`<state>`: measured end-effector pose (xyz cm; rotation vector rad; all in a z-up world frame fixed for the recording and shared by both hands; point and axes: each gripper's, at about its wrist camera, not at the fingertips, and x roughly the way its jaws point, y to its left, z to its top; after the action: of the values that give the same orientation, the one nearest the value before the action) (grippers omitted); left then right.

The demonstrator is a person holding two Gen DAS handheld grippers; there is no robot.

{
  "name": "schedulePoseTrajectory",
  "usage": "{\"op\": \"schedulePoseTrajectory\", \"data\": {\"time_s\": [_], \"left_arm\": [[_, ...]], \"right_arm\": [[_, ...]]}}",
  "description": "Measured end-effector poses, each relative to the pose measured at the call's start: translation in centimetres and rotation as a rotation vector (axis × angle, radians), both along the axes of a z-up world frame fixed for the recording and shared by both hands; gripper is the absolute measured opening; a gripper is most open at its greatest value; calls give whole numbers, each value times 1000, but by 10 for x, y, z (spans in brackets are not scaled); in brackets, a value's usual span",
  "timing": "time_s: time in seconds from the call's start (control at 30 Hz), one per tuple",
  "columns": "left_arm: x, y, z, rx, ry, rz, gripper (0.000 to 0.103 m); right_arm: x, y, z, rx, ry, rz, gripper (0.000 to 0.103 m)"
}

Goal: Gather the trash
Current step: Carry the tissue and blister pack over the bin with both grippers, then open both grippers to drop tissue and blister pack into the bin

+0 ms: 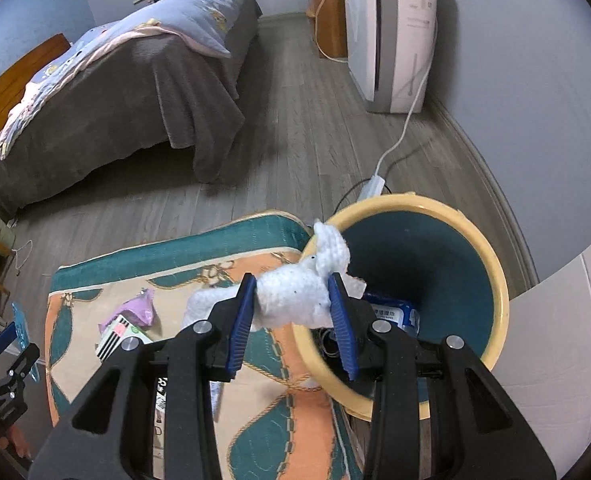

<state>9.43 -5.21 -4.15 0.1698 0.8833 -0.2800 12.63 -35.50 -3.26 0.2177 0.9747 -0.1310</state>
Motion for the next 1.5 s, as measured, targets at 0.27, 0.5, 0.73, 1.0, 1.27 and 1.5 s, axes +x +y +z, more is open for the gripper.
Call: {"op": "schedulePoseTrajectory", "data": {"time_s": [0.27, 0.5, 0.73, 1.0, 1.27, 1.5], "left_arm": [[-1, -37, -4, 27, 5, -50, 70], [-3, -73, -1, -15, 12, -93, 70], [-3, -122, 4, -47, 27, -173, 70], [9, -169, 10, -59, 42, -266, 70], [34, -212, -16, -31, 111, -320, 70], [42, -250, -36, -14, 118, -363, 70]], "right_arm": [[-5, -30, -8, 30, 10, -39, 36], [-11, -49, -12, 59, 11, -73, 36], [-12, -61, -17, 71, 18, -99, 37], [-12, -83, -34, 34, 57, -177, 37], [-20, -111, -42, -8, 68, -303, 37], [-26, -131, -49, 6, 69, -382, 38]]}}
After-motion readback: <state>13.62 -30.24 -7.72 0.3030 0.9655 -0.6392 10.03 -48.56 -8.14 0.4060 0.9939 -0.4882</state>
